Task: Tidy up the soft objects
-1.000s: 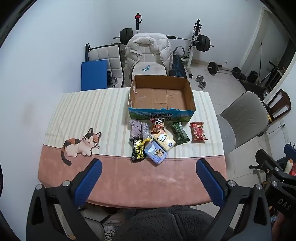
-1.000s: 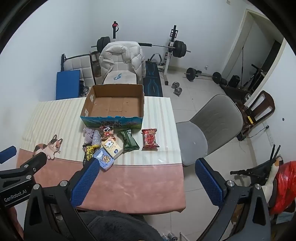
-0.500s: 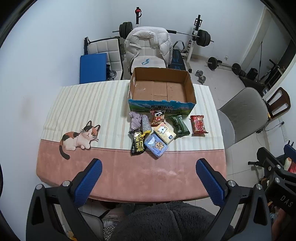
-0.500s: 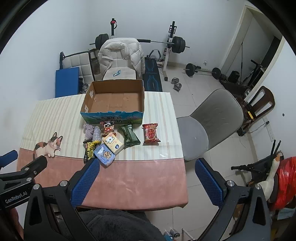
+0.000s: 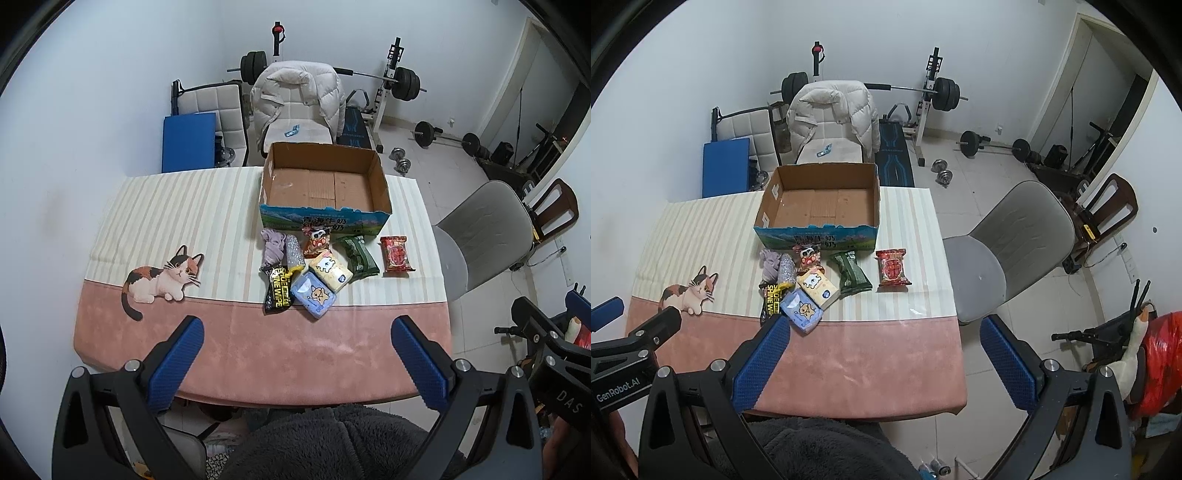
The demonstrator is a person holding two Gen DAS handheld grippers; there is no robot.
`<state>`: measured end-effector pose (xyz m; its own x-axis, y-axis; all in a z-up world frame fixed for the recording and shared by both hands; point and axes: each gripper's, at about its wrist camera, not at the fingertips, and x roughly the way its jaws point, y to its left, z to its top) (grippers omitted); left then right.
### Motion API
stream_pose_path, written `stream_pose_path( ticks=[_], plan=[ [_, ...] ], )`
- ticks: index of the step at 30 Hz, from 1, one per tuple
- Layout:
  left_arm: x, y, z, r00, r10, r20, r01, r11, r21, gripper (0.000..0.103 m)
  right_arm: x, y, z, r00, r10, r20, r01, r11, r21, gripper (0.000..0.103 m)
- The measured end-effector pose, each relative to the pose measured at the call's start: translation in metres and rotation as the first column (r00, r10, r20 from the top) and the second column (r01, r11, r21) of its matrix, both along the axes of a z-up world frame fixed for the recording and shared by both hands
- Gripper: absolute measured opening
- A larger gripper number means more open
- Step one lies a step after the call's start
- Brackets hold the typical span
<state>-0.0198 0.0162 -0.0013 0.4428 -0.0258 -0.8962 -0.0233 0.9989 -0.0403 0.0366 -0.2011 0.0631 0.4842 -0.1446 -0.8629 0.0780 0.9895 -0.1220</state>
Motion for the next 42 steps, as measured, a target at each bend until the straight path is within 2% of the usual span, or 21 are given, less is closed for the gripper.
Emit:
stream_pose_path(
  ticks=[16,42],
  plan=[
    [-0.003,0.004,0.003,1.000,0.012,0.027,-0.012,1.000,0.000,0.103,-0.002,0.002,0.011,1.000,0.006,0.019,-0.006,1.000,-0.002,0.103],
    [-0.003,0.007,0.007,0.999,0.016,0.038,-0.016,1.000,0.001,0.103,0.000,0.001,0.013,1.000,0.008,0.021,-0.008,1.000,0.000,0.103]
  ],
)
